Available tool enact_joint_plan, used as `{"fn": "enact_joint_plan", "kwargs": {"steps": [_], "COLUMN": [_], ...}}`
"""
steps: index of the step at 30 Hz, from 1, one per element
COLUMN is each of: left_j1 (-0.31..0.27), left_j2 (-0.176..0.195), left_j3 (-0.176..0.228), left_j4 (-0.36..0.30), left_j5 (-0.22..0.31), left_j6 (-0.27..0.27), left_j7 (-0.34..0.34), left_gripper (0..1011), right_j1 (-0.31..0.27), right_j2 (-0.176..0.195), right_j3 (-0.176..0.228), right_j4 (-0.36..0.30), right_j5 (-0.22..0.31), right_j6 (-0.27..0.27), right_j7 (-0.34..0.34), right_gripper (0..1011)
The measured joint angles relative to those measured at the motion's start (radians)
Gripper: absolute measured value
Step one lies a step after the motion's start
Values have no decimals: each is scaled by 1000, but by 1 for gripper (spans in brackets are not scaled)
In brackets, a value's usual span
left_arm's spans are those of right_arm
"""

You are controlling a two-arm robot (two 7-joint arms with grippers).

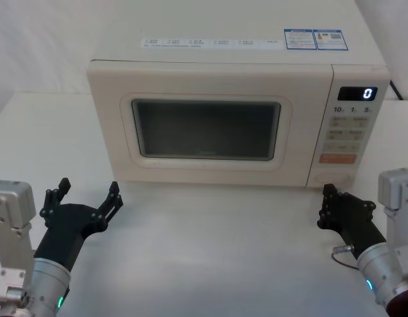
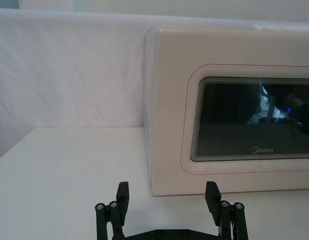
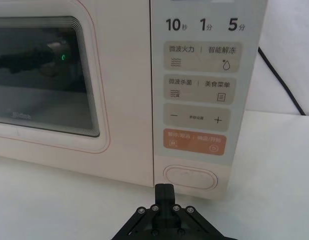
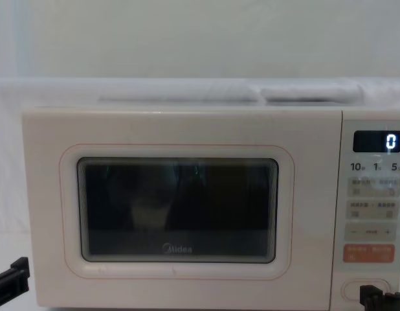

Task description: Press the button to open the microwave door with one hand; close the microwave door with the other hand.

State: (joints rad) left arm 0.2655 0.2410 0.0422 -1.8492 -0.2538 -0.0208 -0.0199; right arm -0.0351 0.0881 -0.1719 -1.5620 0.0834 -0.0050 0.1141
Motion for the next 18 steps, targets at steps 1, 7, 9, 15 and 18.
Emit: {"fn": "enact_joint_plan", "kwargs": {"steps": [1, 7, 9, 15, 18], "left_j1": [0, 0, 0, 0, 0], "left_j2": [0, 0, 0, 0, 0], "left_j3": [0, 0, 0, 0, 0], "left_j4": [0, 0, 0, 0, 0], "left_j5": [0, 0, 0, 0, 0], "left_j6": [0, 0, 0, 0, 0], "left_j7": [0, 0, 0, 0, 0], "left_gripper": [1001, 1001, 1001, 1001, 1001], "right_j1": [4, 33, 41, 66, 76], "right_j2": [0, -4, -5, -12, -16], "right_j3": [0, 1, 2, 5, 8], "right_j4": [5, 39, 47, 77, 90], "right_j5": [-1, -10, -11, -16, -17], "right_j6": [1, 2, 2, 1, -1], "right_j7": [0, 2, 2, 2, 1], "right_gripper": [0, 0, 0, 0, 0]}}
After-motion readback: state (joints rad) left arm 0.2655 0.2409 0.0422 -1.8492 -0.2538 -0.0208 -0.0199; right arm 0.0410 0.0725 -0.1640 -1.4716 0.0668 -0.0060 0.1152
